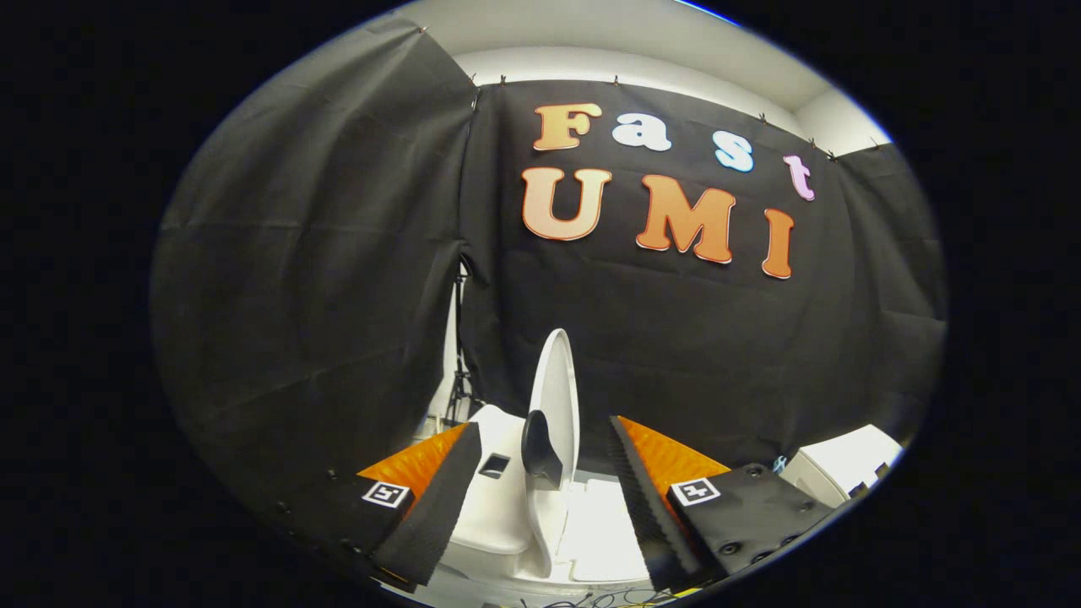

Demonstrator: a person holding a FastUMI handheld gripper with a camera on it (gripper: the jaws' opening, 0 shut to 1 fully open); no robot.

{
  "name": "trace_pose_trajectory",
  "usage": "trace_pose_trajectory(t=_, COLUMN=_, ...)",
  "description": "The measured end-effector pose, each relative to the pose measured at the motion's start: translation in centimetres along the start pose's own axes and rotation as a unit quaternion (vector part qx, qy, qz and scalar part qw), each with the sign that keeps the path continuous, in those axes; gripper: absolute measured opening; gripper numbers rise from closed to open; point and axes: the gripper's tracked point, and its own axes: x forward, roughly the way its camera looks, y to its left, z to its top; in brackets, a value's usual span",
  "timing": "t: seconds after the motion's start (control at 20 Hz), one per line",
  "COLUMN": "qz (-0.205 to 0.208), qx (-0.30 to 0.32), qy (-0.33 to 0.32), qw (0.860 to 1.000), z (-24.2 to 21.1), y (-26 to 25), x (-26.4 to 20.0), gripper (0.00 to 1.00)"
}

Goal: Open the toilet lid.

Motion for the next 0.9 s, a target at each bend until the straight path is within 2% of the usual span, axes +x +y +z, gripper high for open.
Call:
trace_pose_trajectory(t=0.1, qz=0.011, qx=0.023, qy=-0.005, qw=1.0, z=1.0, y=-0.8, x=-1.4, gripper=0.98)
trace_pose_trajectory(t=0.25, qz=0.006, qx=0.043, qy=-0.015, qw=0.999, z=2.9, y=-3.5, x=-2.9, gripper=0.98)
trace_pose_trajectory(t=0.9, qz=-0.078, qx=0.062, qy=-0.043, qw=0.994, z=7.3, y=-18.8, x=-7.6, gripper=0.99)
